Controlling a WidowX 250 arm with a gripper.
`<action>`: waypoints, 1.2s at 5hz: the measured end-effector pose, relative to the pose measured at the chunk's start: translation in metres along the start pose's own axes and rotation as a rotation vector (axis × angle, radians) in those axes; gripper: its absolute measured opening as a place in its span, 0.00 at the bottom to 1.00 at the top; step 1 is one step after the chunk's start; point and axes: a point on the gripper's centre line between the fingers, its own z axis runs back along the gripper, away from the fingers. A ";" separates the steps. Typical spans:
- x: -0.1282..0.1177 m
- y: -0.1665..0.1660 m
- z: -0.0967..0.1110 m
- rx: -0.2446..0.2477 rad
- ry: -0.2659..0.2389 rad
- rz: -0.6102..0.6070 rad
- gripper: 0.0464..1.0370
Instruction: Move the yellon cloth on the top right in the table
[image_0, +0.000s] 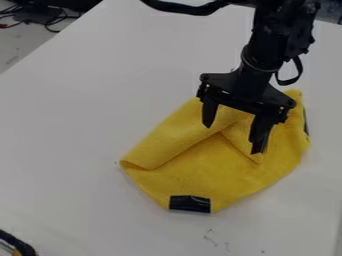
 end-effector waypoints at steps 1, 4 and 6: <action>-0.004 0.000 -0.010 0.019 0.027 0.000 0.96; -0.043 0.022 -0.051 -0.032 0.049 0.078 0.96; -0.038 0.028 -0.072 -0.191 0.030 0.144 0.96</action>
